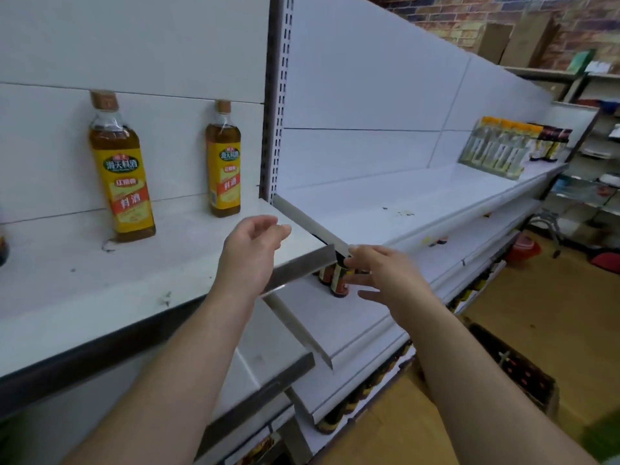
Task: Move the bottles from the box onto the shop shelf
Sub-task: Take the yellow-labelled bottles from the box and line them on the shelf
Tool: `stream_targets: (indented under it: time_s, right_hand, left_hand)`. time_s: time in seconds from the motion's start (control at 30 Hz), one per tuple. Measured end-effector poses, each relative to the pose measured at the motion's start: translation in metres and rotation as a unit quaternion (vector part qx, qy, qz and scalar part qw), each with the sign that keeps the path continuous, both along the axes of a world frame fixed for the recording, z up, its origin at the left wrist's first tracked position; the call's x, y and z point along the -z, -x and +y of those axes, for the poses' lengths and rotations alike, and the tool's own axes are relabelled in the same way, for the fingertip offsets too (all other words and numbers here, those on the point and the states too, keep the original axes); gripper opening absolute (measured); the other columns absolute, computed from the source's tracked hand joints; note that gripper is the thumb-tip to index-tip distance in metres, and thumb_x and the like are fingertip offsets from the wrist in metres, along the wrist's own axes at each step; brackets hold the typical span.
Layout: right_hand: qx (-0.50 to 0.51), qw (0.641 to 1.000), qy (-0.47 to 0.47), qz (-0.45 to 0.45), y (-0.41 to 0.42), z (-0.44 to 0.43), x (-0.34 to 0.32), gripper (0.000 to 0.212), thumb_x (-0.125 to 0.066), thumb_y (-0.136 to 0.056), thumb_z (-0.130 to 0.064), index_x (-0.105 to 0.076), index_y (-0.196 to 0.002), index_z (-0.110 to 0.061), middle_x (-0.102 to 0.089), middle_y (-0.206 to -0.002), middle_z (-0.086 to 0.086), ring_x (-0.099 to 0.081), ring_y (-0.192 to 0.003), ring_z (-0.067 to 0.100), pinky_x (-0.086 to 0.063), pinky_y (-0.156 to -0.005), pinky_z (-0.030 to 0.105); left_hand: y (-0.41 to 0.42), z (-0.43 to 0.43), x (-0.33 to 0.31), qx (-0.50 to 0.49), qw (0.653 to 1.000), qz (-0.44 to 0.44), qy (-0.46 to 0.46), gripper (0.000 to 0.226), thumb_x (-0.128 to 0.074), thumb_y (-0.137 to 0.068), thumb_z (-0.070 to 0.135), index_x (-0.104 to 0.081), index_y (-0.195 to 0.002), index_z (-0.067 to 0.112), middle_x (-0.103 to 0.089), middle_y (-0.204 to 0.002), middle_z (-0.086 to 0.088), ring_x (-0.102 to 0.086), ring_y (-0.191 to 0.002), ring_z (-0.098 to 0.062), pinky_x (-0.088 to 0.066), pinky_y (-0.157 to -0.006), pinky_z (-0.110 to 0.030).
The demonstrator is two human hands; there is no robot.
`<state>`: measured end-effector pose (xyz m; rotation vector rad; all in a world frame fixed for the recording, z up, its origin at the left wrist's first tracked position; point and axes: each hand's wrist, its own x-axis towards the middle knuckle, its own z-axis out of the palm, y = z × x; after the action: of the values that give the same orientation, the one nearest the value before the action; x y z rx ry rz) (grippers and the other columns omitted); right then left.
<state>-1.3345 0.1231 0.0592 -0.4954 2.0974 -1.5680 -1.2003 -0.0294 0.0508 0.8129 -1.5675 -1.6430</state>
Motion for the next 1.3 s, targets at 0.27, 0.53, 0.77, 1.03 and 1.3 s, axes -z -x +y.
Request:
stream_targets:
  time_s: [0.27,0.53,0.77,1.03,1.3]
  right_hand:
    - [-0.086,0.996,0.019,0.025,0.035,-0.087,-0.015,0.019,-0.068,-0.096,-0.037,-0.072,-0.109,-0.023,-0.077,-0.108,-0.004,-0.078,-0.088,0.017,-0.059,-0.094,0.046]
    - [-0.205,0.977,0.031,0.054,0.078,-0.16,-0.025,0.023,-0.069,-0.095,-0.043,-0.071,-0.111,-0.025,-0.076,-0.108,-0.006,-0.075,-0.095,0.014,-0.057,-0.095,0.042]
    - [-0.314,0.945,0.046,0.075,0.114,-0.221,-0.038,0.036,-0.073,-0.092,-0.042,-0.067,-0.12,-0.021,-0.072,-0.112,-0.004,-0.072,-0.096,0.015,-0.057,-0.093,0.044]
    - [-0.388,0.909,0.059,0.139,0.138,-0.281,-0.051,0.064,-0.078,-0.086,-0.047,-0.054,-0.139,-0.021,-0.067,-0.124,0.001,-0.066,-0.106,0.018,-0.055,-0.084,0.037]
    - [-0.414,0.896,0.071,0.142,0.139,-0.318,-0.048,0.081,-0.083,-0.085,-0.041,-0.041,-0.149,-0.017,-0.055,-0.144,0.004,-0.056,-0.108,0.018,-0.044,-0.078,0.03]
  left_hand:
    - [0.012,-0.059,-0.004,-0.079,0.997,-0.008,0.015,0.024,-0.069,-0.093,0.037,-0.066,-0.116,0.03,-0.067,-0.114,0.011,-0.065,-0.106,-0.009,-0.051,-0.103,-0.047]
    - [0.018,-0.092,-0.009,-0.206,0.978,-0.007,0.026,0.026,-0.071,-0.092,0.033,-0.066,-0.117,0.026,-0.068,-0.113,0.008,-0.066,-0.108,-0.014,-0.052,-0.099,-0.044]
    - [0.032,-0.106,-0.023,-0.361,0.932,-0.002,0.035,0.032,-0.076,-0.082,0.038,-0.062,-0.111,0.032,-0.066,-0.117,0.004,-0.064,-0.111,-0.019,-0.052,-0.099,-0.048]
    - [0.015,-0.129,-0.042,-0.504,0.861,-0.021,0.067,0.042,-0.074,-0.09,0.023,-0.056,-0.127,0.02,-0.062,-0.126,-0.001,-0.063,-0.103,-0.018,-0.055,-0.078,-0.033]
    - [-0.008,-0.165,-0.053,-0.512,0.85,-0.1,0.08,0.079,-0.083,-0.084,0.034,-0.042,-0.149,0.016,-0.05,-0.148,-0.005,-0.052,-0.124,-0.023,-0.042,-0.089,-0.036]
